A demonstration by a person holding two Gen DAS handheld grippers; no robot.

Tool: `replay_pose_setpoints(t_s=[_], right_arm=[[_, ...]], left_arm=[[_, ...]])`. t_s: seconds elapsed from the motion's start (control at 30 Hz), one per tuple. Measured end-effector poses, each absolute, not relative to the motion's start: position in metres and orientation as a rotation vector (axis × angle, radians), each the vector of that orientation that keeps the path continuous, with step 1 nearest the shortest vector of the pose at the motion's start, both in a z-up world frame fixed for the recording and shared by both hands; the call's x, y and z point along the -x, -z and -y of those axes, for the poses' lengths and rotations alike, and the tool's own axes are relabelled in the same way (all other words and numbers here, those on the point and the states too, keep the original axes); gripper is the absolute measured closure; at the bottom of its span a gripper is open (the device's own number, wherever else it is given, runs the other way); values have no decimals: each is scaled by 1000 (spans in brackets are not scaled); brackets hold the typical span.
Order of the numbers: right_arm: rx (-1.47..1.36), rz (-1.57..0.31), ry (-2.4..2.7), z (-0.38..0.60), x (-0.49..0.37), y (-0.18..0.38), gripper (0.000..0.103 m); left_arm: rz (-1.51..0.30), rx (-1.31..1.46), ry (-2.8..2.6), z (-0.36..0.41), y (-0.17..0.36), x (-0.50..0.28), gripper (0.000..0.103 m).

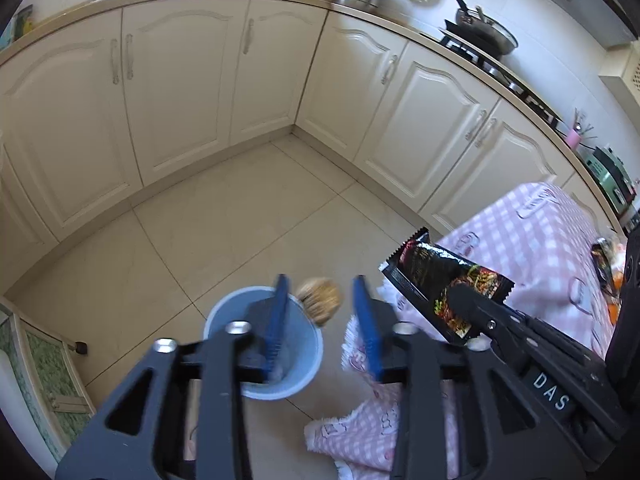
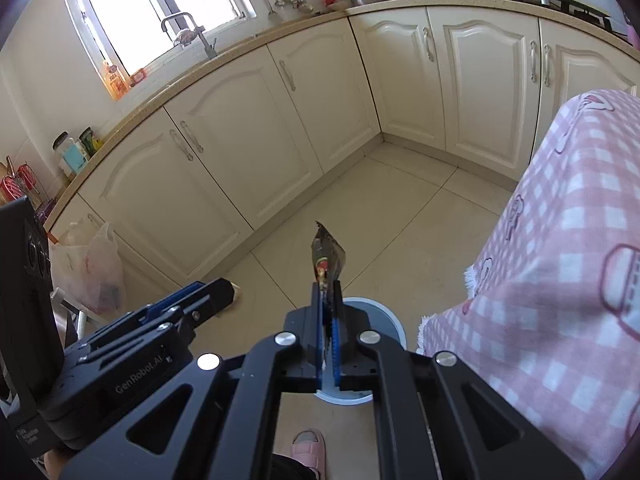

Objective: Collect trash
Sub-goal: 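Drop the brown scrap and the wrapper into the blue bin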

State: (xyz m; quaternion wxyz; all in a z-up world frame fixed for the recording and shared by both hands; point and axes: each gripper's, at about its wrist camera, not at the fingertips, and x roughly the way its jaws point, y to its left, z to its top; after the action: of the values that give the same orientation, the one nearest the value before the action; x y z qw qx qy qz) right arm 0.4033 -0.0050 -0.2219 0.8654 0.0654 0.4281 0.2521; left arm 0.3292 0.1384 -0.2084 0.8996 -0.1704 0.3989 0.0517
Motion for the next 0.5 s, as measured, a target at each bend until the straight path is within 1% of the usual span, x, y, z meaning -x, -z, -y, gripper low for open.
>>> replay_pose_setpoints(t_s=[0.03, 0.07, 0.5], right_arm=[[-134, -900, -533, 3, -405, 223, 99], [-132, -905, -537, -1, -407, 225, 99], [-117, -946, -551, -21, -409, 242, 99]], left_arm=[[-822, 357, -111, -141, 210, -330, 57], [-822, 361, -109, -141, 211, -329, 56], [-843, 388, -149, -153, 223, -322, 56]])
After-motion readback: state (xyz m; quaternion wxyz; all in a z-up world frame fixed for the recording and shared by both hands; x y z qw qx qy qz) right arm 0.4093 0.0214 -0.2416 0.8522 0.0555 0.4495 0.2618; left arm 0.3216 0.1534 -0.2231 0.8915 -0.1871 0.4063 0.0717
